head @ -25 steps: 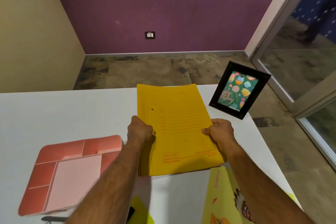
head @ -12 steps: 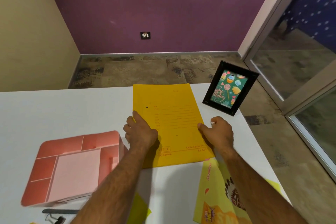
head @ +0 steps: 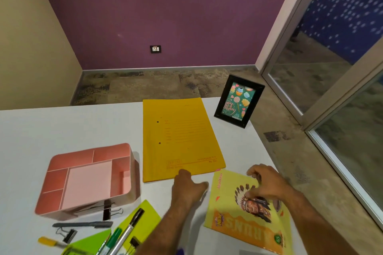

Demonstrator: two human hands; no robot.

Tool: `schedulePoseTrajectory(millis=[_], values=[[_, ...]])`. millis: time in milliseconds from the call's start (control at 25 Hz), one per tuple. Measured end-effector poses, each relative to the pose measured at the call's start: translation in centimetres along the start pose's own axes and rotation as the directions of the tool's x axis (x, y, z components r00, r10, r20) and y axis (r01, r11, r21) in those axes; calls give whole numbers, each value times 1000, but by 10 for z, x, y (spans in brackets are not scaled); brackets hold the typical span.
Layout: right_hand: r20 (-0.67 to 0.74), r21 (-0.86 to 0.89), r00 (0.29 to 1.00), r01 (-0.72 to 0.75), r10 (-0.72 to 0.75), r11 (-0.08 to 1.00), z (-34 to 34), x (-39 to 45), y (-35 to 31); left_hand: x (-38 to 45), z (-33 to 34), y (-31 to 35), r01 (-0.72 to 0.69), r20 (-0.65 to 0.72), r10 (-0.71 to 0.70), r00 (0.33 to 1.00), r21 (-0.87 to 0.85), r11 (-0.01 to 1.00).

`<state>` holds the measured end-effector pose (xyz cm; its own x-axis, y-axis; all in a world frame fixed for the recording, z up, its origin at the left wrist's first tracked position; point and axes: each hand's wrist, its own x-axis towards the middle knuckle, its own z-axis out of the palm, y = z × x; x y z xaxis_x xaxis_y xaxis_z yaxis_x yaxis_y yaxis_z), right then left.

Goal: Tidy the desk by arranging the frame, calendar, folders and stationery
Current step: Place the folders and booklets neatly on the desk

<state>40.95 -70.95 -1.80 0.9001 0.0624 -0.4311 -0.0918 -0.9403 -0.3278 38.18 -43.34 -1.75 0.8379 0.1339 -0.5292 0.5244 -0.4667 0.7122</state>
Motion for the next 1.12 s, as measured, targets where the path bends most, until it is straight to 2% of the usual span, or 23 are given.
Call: schedulePoseTrajectory(millis=[120,400,520,640,760,960,1120], values=[[57,-122,998,-34,41,992,6,-9,11,-24,23,-12,129,41,-129,991,6,992],[-38,-100,997,-63,60,993,7,-16,4,-58,47,-12,173,146,-160,976,-84,981],[-43,50,997,-65,67,997,10,-21,9,-61,47,-17,176,160,-151,976,-156,972],[-141,273,987,-32,73,962,7,-33,16,-69,44,-23,184,183,-142,973,-234,955],[-136,384,989,-2,59,923,-5,-48,20,-84,38,-23,164,219,-107,970,-262,951],[-94,580,993,-7,75,814,-31,-74,22,-100,29,-17,143,207,-50,977,-463,875],[-151,736,984,45,99,676,-41,-99,10,-107,17,-8,28,132,54,990,-556,831]])
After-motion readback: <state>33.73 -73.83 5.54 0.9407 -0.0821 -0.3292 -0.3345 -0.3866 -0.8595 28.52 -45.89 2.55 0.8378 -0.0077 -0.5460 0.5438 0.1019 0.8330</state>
